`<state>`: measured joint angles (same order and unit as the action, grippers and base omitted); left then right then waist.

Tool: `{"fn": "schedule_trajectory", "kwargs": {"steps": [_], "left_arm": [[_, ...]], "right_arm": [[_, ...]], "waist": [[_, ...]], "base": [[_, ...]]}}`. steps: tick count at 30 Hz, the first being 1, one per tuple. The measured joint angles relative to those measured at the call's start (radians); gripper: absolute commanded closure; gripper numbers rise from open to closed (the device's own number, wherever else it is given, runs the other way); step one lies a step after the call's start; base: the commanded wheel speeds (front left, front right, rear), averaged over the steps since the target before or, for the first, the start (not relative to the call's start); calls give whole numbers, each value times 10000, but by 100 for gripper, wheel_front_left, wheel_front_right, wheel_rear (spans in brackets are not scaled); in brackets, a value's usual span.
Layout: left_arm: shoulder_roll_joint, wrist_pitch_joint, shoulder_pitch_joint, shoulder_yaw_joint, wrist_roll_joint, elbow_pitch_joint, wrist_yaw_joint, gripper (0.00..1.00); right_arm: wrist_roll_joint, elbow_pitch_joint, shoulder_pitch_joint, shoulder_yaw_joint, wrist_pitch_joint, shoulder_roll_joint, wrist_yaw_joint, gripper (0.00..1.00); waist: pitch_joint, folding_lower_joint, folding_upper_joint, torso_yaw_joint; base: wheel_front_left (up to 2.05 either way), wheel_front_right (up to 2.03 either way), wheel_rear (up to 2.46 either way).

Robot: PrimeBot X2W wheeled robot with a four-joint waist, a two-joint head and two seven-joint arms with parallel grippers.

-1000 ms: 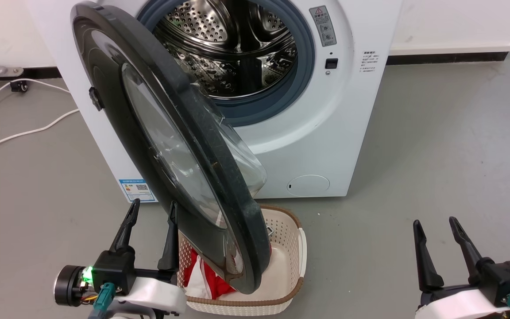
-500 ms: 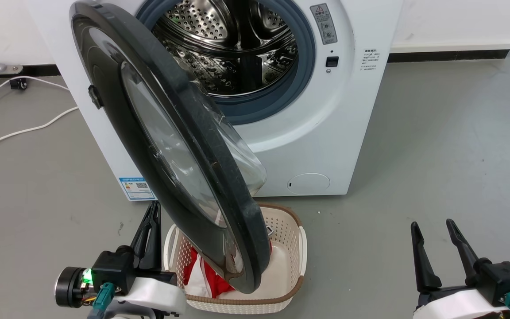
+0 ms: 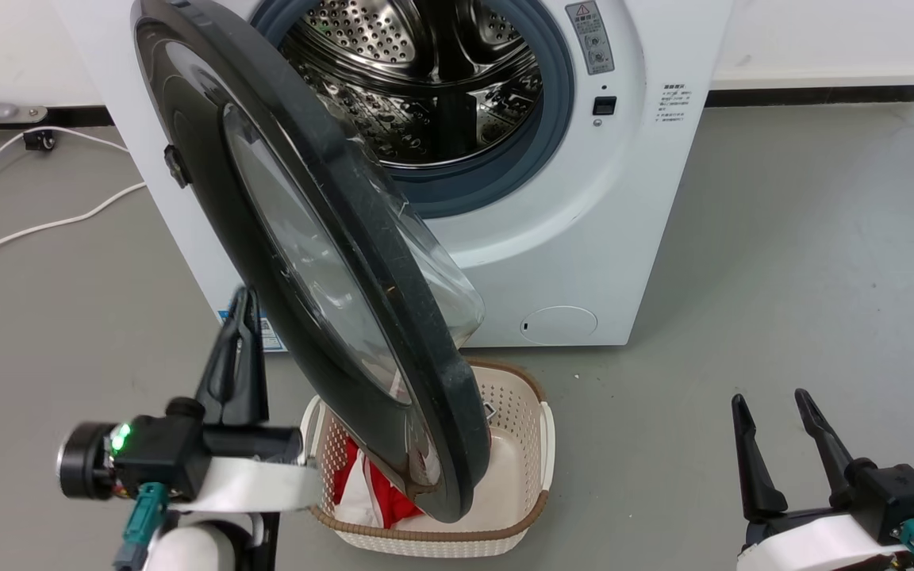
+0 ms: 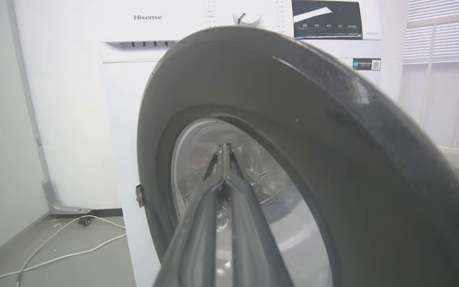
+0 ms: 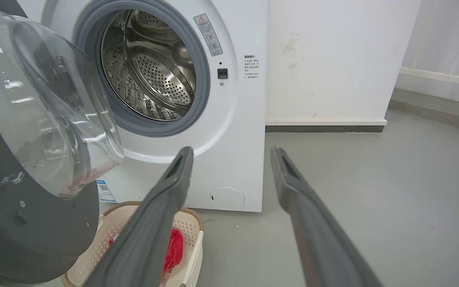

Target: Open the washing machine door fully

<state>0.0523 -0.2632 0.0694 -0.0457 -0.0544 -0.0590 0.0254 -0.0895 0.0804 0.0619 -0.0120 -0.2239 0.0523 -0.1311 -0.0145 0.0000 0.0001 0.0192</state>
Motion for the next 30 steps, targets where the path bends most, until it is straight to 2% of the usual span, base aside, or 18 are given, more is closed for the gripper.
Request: {"fn": "schedule_trajectory", "kwargs": {"steps": [8,15,22,30], "left_arm": [[0,-2,713,-228,274,-2495,-82,100],[-4,-10,1185,-849,522,-4358,-109,100],[-10,863,1082,-2311,219,-4709,397,100],[211,2428,91,-3889,-295,-3693,780,100]], "right_arm": [[0,-52,-19,56,17,-2,0,0],[-35,-58,-24,121,35,-2,0,0],[-67,-58,-22,165,33,-2,0,0],[-98,-48,-18,249,31,-4,0,0]], "waist": [[-35,0,0,-1],[-28,0,0,68],[-29,0,0,122],[-26,0,0,114]], "base": [[0,0,0],[0,0,0],[0,0,0],[0,0,0]]}}
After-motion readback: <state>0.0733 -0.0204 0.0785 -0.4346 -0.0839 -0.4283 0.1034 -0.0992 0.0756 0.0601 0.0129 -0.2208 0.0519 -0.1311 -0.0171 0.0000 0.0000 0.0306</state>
